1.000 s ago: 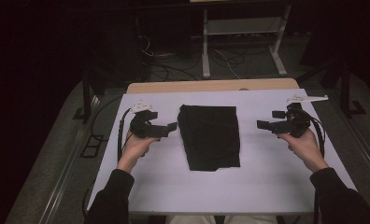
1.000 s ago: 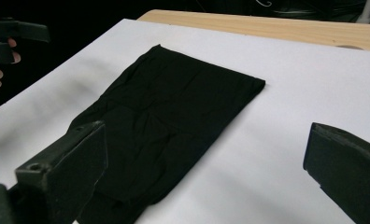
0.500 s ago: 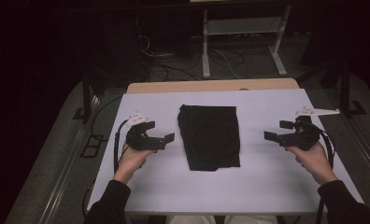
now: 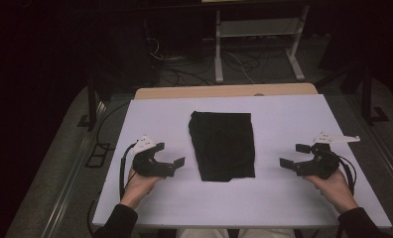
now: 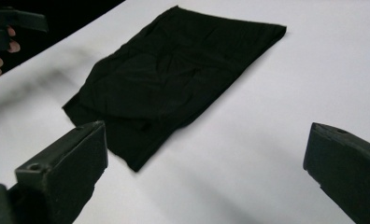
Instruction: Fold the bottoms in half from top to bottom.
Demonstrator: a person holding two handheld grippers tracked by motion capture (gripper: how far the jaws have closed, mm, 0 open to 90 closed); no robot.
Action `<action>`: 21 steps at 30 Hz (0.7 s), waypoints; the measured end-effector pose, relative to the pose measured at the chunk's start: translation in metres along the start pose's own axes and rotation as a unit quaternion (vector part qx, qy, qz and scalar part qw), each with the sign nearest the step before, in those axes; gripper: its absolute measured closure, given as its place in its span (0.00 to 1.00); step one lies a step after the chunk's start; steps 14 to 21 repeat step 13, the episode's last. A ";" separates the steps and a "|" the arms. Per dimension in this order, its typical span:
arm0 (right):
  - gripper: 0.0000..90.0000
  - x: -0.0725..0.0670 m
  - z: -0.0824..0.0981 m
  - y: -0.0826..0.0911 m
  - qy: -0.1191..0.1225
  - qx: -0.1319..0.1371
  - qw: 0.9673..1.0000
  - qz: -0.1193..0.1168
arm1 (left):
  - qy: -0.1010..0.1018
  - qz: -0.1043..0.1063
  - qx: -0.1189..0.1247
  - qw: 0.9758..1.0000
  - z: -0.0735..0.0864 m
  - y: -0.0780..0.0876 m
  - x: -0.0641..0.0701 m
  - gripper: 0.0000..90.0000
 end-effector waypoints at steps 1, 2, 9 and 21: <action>0.00 -0.001 0.002 0.000 0.002 0.000 1.000 0.000 | -0.003 0.002 -0.003 1.000 0.003 0.001 0.003 0.00; 0.00 -0.003 0.005 0.001 0.004 -0.003 1.000 -0.001 | -0.007 0.003 -0.005 1.000 0.004 0.002 0.004 0.00; 0.00 -0.008 0.023 0.006 0.013 -0.013 1.000 0.000 | -0.019 0.009 -0.006 1.000 0.019 0.011 0.009 0.00; 0.00 -0.005 0.038 0.006 0.011 -0.026 1.000 0.001 | -0.024 0.012 -0.012 1.000 0.028 0.012 0.007 0.00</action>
Point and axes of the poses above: each handheld gripper's, and its own axes: y roughly backward along the jaws, z roughly out of its underside, x roughly to its right, the point moved 1 cm from there along -y, roughly forward along the jaws, and after that the axes turned 5 degrees about -x, right-handed, at the moved point
